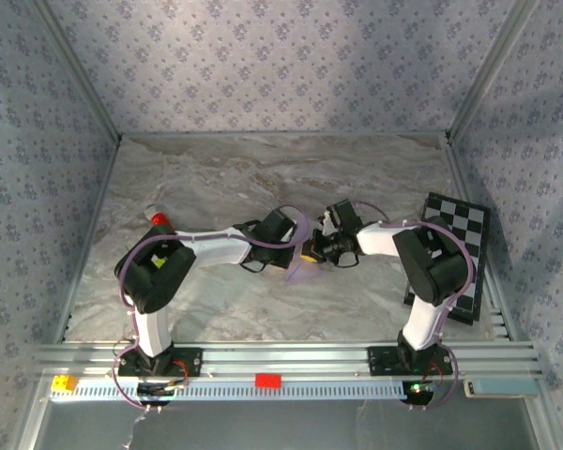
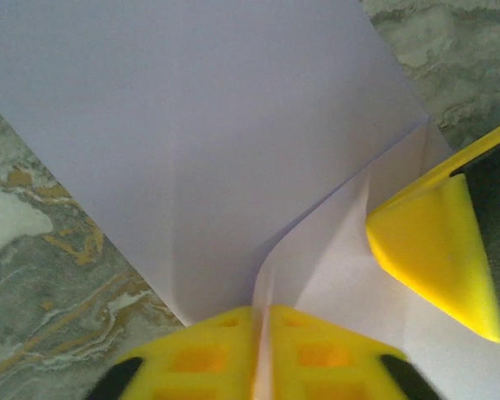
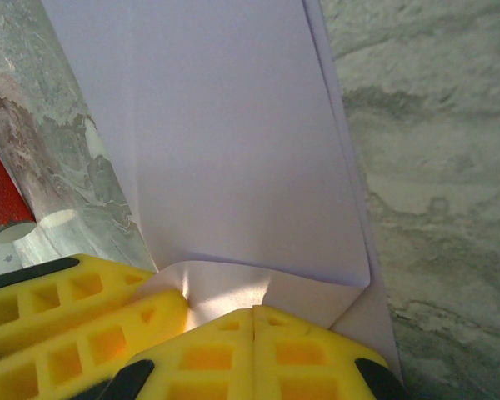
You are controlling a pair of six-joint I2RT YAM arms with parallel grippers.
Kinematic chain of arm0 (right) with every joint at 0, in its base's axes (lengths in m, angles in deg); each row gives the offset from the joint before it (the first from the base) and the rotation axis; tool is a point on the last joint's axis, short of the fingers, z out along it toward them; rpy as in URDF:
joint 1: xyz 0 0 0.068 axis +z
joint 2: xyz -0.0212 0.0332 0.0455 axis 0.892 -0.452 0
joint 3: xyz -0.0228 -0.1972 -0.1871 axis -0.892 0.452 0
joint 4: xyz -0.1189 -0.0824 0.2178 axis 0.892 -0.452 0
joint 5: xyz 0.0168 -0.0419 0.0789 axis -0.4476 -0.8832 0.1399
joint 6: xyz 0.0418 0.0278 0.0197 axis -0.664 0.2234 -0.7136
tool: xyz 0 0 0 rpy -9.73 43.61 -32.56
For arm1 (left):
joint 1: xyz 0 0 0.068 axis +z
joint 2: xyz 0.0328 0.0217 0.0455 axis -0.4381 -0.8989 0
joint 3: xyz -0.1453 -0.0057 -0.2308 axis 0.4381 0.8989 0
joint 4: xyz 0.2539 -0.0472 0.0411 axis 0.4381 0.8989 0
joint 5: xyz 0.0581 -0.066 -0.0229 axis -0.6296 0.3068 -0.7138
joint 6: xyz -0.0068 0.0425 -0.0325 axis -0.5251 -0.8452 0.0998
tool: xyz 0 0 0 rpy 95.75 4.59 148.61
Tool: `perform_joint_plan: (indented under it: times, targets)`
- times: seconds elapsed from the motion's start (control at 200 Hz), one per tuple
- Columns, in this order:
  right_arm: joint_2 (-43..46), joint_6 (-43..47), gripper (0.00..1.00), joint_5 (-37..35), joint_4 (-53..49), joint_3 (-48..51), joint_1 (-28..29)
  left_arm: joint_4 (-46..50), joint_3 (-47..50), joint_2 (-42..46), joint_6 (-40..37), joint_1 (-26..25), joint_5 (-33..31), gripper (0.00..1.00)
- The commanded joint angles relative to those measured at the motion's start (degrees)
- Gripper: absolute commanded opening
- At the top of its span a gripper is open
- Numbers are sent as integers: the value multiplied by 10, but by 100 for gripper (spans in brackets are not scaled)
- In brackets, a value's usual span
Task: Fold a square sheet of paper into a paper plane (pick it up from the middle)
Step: Fold the triangle a second time at the center of the table.
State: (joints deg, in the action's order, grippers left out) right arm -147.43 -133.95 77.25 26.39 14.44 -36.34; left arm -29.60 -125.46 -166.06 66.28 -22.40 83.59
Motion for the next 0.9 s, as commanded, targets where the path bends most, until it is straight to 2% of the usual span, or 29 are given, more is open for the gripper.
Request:
perform_joint_plan:
  times: [0.0, 0.06, 0.215, 0.29, 0.41, 0.575, 0.895]
  targets:
    - [-2, 6, 0, -50, -52, 27, 3, 48, -10, 31, 18, 0, 7, 21]
    - [2, -3, 0, -50, -43, 30, 4, 58, -12, 53, 37, 0, 2, 30]
    - [12, -20, 0, -62, -33, 36, 7, 74, -6, 108, 106, 1, 2, 34]
    - [12, -22, 0, -59, -30, 37, 8, 51, 10, 130, 134, 0, 32, 32]
    - [10, -24, 0, -57, -26, 37, 8, 5, 36, 150, 175, -1, 76, 19]
    - [11, -25, 0, -56, -25, 39, 8, -52, 38, 117, 206, -4, 153, 9]
    - [8, -24, 0, -54, -25, 36, 4, -74, 6, 34, 228, -19, 161, 5]
